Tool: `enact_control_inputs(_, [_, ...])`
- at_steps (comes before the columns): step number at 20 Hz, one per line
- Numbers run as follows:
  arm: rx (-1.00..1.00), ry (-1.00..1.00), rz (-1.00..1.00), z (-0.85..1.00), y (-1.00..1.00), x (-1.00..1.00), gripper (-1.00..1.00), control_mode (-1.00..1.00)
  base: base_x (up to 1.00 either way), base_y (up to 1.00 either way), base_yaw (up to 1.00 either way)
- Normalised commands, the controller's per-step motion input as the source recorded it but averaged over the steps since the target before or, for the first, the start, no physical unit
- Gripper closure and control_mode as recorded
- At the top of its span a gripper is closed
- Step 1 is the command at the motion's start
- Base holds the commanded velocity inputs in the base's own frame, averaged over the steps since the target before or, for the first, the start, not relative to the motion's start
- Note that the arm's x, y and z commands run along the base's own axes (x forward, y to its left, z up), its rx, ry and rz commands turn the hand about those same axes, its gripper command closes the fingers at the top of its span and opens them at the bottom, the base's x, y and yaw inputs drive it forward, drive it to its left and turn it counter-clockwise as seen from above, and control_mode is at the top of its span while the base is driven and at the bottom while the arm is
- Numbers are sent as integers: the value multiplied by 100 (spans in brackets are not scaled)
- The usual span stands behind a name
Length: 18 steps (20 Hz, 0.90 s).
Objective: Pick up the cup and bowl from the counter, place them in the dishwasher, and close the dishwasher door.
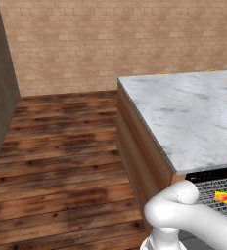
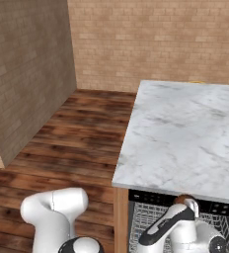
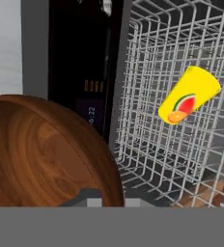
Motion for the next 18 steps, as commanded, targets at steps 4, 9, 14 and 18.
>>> enact_control_inputs(4, [0, 0, 0, -38, -32, -7, 100, -100, 0, 0, 0])
enact_control_inputs(9, [0, 0, 1, -36, -34, -1, 100, -100, 0, 0, 0])
enact_control_inputs(14, [0, 0, 2, -40, -40, 0, 100, -100, 0, 0, 0])
enact_control_inputs(18, [0, 0, 3, -41, -39, 12, 100, -100, 0, 0, 0])
